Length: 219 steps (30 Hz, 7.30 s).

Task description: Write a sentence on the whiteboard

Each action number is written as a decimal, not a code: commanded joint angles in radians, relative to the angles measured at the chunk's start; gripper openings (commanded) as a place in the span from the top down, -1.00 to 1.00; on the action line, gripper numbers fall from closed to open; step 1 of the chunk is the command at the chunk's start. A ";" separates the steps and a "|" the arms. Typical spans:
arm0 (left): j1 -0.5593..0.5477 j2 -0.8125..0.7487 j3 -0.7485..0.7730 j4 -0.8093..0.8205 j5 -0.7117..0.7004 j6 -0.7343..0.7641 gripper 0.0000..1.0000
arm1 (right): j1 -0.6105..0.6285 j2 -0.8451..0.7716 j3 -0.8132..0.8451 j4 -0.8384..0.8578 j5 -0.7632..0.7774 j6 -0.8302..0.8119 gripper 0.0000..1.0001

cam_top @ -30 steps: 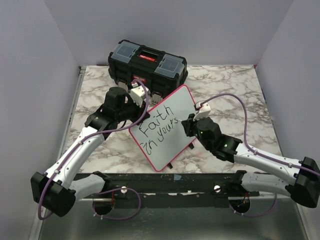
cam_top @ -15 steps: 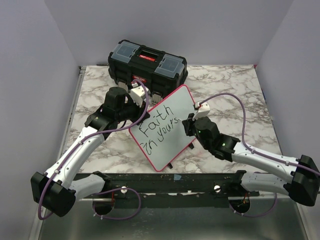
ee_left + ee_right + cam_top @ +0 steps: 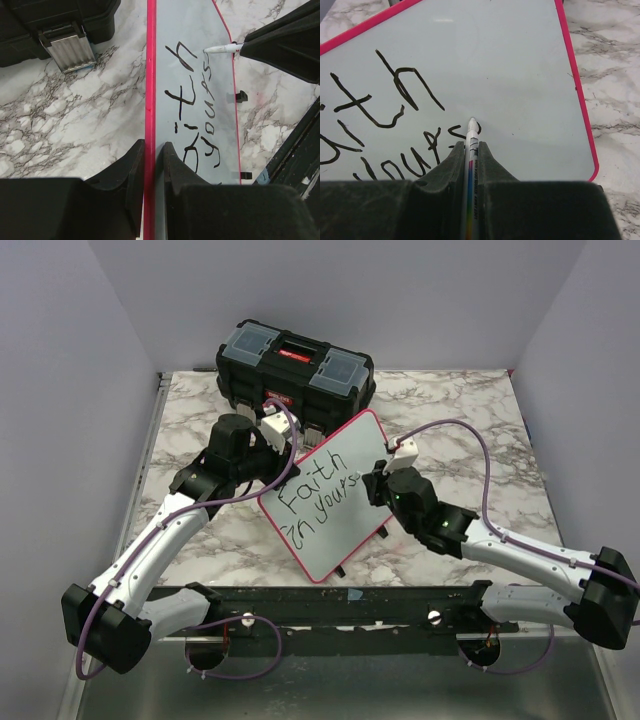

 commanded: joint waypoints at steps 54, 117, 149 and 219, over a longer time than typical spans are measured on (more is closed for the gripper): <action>-0.005 -0.006 0.007 0.011 -0.010 0.054 1.00 | -0.027 -0.112 0.002 -0.039 -0.014 -0.047 0.99; -0.005 -0.010 0.007 0.010 -0.009 0.054 1.00 | -0.084 -0.077 -0.063 -0.027 -0.078 0.010 0.99; -0.005 -0.009 0.007 0.010 -0.011 0.055 1.00 | -0.123 0.034 0.089 0.012 0.003 -0.106 0.99; -0.004 -0.023 0.004 0.010 -0.014 0.055 1.00 | -0.123 -0.082 -0.052 -0.137 -0.220 0.063 0.99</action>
